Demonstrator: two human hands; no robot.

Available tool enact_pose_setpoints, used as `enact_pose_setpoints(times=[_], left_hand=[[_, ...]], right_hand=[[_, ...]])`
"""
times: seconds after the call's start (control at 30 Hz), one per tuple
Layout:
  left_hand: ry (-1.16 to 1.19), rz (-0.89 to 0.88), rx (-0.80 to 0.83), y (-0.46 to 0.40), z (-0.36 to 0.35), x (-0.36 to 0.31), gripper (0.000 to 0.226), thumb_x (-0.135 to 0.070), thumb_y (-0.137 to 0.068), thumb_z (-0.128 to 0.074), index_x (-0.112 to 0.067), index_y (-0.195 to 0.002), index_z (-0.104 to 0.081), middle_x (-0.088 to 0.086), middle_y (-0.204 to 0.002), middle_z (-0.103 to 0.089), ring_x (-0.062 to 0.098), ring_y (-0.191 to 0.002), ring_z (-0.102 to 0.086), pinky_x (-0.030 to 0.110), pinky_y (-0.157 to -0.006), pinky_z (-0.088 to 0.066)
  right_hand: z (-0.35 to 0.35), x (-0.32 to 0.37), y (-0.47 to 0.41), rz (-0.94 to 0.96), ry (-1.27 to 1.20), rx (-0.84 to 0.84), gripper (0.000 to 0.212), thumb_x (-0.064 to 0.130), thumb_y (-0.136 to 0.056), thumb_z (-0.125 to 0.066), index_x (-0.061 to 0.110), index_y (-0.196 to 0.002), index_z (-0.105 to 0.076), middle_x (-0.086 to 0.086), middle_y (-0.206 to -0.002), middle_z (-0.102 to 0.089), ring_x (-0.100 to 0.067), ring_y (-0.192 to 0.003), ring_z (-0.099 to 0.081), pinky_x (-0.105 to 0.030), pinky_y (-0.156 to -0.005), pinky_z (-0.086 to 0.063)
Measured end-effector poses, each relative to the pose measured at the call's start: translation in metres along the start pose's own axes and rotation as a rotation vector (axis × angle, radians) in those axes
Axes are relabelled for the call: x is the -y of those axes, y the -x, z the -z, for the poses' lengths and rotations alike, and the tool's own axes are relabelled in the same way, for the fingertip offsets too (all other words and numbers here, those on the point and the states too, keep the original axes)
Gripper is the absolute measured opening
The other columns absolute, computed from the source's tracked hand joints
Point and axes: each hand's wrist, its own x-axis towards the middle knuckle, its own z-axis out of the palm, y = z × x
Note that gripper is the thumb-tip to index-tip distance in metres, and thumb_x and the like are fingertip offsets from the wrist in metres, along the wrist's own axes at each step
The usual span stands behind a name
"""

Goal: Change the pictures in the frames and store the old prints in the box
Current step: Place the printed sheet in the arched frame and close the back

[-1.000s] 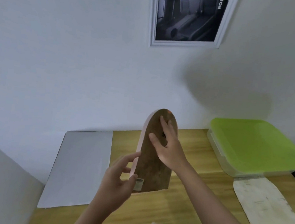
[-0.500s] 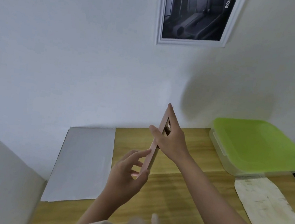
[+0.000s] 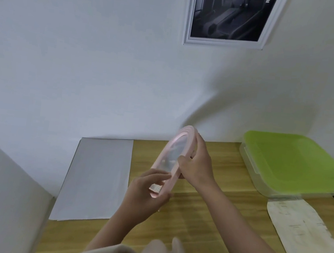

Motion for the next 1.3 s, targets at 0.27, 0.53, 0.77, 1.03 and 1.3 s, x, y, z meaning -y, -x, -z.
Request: enact_pose_setpoints(times=[0.27, 0.53, 0.77, 1.03, 1.3], left_hand=[[-0.171, 0.152, -0.243, -0.029, 0.044, 0.028, 0.036, -0.023, -0.083, -0.067, -0.030, -0.118, -0.060, -0.001, -0.128, -0.050, 0.017, -0.121, -0.045, 0.033, -0.099, -0.036], [0.086, 0.121, -0.193, -0.055, 0.098, -0.007, 0.046, -0.002, -0.088, -0.057, -0.037, -0.117, -0.061, -0.003, -0.095, -0.073, 0.034, -0.073, -0.069, 0.044, -0.060, -0.053], [0.150, -0.102, -0.349, -0.099, 0.156, -0.080, 0.047, -0.002, -0.083, -0.064, -0.032, -0.118, -0.059, 0.002, -0.104, -0.066, 0.019, -0.077, -0.071, 0.021, -0.055, -0.054], [0.039, -0.371, -0.497, -0.165, 0.227, -0.157, 0.058, -0.009, -0.085, -0.063, -0.042, -0.130, -0.047, -0.006, -0.111, -0.062, 0.012, -0.084, -0.068, 0.021, -0.053, -0.054], [-0.120, -0.533, -0.630, -0.227, 0.293, -0.230, 0.062, -0.010, -0.087, -0.059, -0.040, -0.137, -0.038, -0.005, -0.106, -0.058, 0.017, -0.080, -0.063, 0.016, -0.054, -0.052]], right_hand=[[0.006, -0.003, -0.004, 0.040, -0.187, -0.160, 0.044, 0.003, -0.087, -0.049, 0.030, -0.122, -0.046, -0.018, -0.081, -0.065, -0.015, -0.053, -0.054, -0.025, -0.047, -0.045], [0.019, 0.037, -0.028, 0.189, -0.341, -0.179, 0.043, 0.006, -0.095, -0.047, 0.035, -0.127, -0.048, -0.003, -0.058, -0.049, -0.006, -0.042, -0.039, -0.020, -0.041, -0.037], [0.032, 0.136, -0.065, 0.423, -0.420, -0.041, 0.041, 0.023, -0.099, -0.043, 0.049, -0.131, -0.041, 0.003, -0.117, -0.058, -0.017, -0.092, -0.061, -0.025, -0.068, -0.055], [0.047, 0.273, -0.098, 0.806, -0.405, -0.091, 0.050, 0.014, -0.098, -0.046, 0.041, -0.138, -0.038, -0.010, -0.076, -0.055, -0.006, -0.049, -0.044, -0.016, -0.044, -0.041], [0.055, 0.393, -0.129, 1.042, -0.431, -0.124, 0.047, 0.012, -0.099, -0.043, 0.031, -0.141, -0.035, 0.011, -0.043, -0.032, -0.004, -0.035, -0.026, -0.016, -0.037, -0.028]])
